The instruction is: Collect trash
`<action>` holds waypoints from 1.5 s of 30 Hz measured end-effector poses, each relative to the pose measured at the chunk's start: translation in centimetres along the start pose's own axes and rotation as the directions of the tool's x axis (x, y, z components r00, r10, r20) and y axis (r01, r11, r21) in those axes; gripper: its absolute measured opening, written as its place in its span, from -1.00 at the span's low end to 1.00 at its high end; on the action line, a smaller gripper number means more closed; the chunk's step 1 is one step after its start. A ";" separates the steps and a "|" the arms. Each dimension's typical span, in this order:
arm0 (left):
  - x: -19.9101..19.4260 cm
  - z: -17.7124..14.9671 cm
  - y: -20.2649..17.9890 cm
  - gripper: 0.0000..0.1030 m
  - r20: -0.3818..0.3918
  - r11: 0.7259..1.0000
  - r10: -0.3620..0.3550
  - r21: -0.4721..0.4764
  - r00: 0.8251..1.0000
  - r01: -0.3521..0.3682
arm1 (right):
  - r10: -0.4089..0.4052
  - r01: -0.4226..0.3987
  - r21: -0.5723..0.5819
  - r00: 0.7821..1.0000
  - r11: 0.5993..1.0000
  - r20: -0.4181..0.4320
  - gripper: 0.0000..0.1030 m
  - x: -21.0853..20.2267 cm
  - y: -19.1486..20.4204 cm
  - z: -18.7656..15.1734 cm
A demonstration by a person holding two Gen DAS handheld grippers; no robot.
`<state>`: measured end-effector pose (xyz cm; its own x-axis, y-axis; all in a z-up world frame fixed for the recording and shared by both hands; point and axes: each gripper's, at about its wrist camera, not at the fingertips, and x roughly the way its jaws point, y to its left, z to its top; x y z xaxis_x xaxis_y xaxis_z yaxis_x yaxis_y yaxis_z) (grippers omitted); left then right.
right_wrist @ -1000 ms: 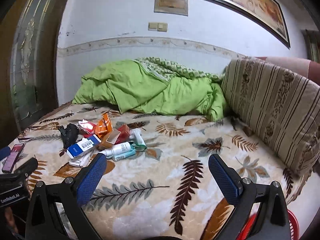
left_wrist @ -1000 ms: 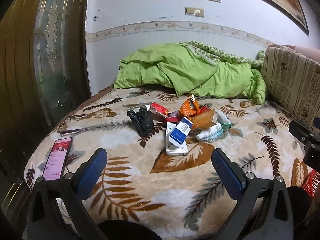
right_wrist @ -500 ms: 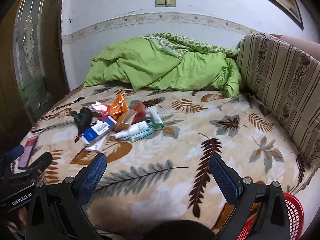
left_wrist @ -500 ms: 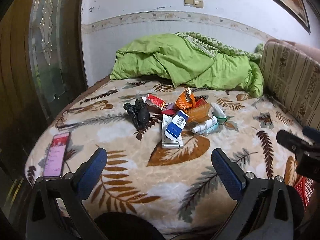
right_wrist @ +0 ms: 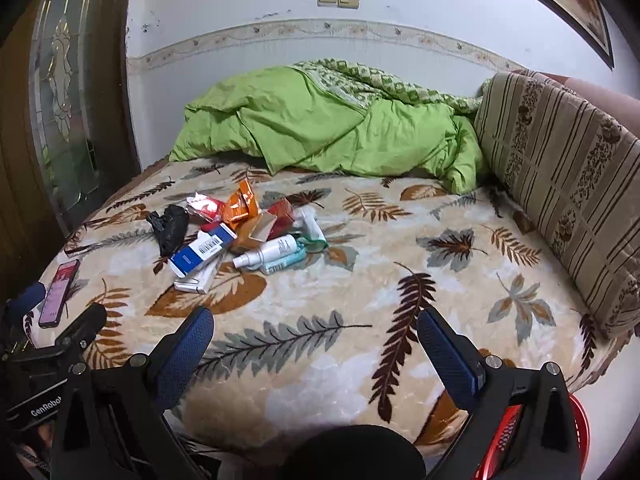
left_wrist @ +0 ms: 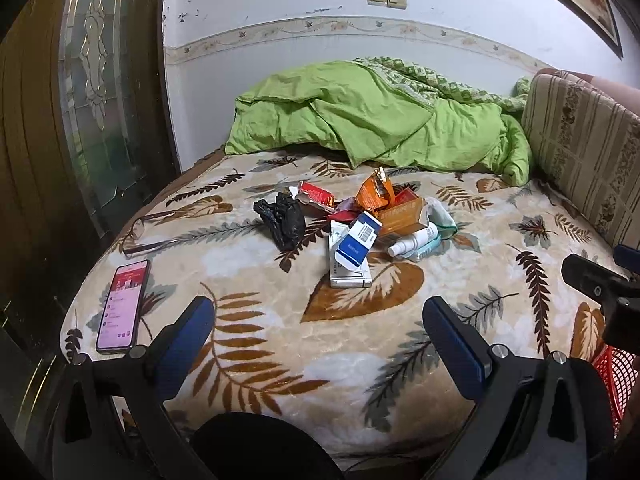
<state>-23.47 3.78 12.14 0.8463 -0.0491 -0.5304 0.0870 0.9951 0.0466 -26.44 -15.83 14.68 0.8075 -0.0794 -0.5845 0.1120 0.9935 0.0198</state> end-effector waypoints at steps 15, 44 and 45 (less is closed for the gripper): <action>0.0 -0.1 -0.1 1.00 -0.014 1.000 -0.001 0.005 1.000 0.001 | 0.004 -0.004 0.013 0.999 1.000 -0.037 0.98 0.7 0.0 -0.3; 2.0 -0.8 0.0 1.00 -0.086 0.998 -0.051 -0.029 0.995 0.049 | 0.045 -0.038 0.075 0.994 0.996 -0.103 0.98 2.7 -1.4 -0.9; 2.2 -0.9 0.0 1.00 -0.095 0.998 -0.054 -0.035 0.994 0.050 | 0.046 -0.038 0.079 0.993 0.996 -0.105 0.98 2.8 -1.6 -0.8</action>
<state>-22.09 3.77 10.19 0.7869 -0.0940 -0.6099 0.1109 0.9938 -0.0101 -24.84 -17.53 12.35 0.7468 -0.0249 -0.6645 0.1268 0.9863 0.1055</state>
